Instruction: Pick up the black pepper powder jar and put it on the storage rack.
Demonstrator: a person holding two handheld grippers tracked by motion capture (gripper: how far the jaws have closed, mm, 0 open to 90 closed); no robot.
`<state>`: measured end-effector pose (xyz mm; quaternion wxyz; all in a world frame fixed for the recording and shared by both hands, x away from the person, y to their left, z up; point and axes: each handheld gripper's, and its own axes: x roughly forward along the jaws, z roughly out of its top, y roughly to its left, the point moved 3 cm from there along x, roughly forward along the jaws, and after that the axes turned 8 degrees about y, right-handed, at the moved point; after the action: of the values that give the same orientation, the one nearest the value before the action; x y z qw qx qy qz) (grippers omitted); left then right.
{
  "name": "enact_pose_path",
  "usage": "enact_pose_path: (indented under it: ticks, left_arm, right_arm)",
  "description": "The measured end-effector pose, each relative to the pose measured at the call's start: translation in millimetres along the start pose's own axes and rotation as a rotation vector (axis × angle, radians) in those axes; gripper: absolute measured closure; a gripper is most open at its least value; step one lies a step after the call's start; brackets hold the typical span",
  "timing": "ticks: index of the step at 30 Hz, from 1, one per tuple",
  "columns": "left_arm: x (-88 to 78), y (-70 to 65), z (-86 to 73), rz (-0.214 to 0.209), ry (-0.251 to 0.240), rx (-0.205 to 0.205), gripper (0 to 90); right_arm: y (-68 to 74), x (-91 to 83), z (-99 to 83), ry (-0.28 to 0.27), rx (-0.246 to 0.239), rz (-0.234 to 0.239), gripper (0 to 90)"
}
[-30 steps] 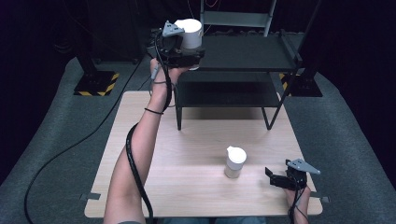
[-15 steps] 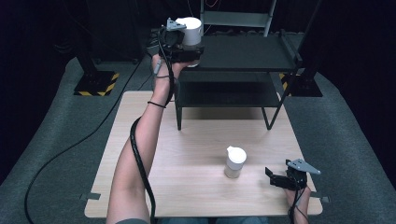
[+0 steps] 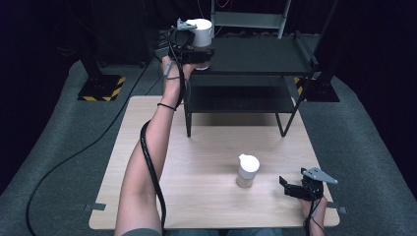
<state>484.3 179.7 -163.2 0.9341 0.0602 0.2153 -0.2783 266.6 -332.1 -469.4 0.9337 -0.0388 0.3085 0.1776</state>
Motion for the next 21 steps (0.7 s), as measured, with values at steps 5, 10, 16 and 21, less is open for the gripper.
enact_pose_path:
  ticks: [5, 10, 16, 21]
  left_arm:
    - [-0.1, 0.4, 1.0, -0.001, 0.006, 0.003, 30.3]
    - [-0.4, -0.3, 2.1, 0.001, 0.011, 0.002, 30.3]
    - [-1.0, -1.4, 5.8, 0.006, 0.028, 0.001, 30.3]
    - [-1.7, -3.0, 8.2, 0.012, 0.039, 0.0, 30.2]
  right_arm:
    - [0.3, 0.0, -0.1, 0.0, -0.001, -0.002, 1.6]
    - [0.4, 0.0, 0.0, 0.0, -0.002, -0.002, 1.6]
    - [0.4, 0.1, 0.1, 0.001, -0.002, -0.001, 1.6]
    - [0.1, 0.3, 0.3, 0.002, -0.003, 0.0, 1.6]
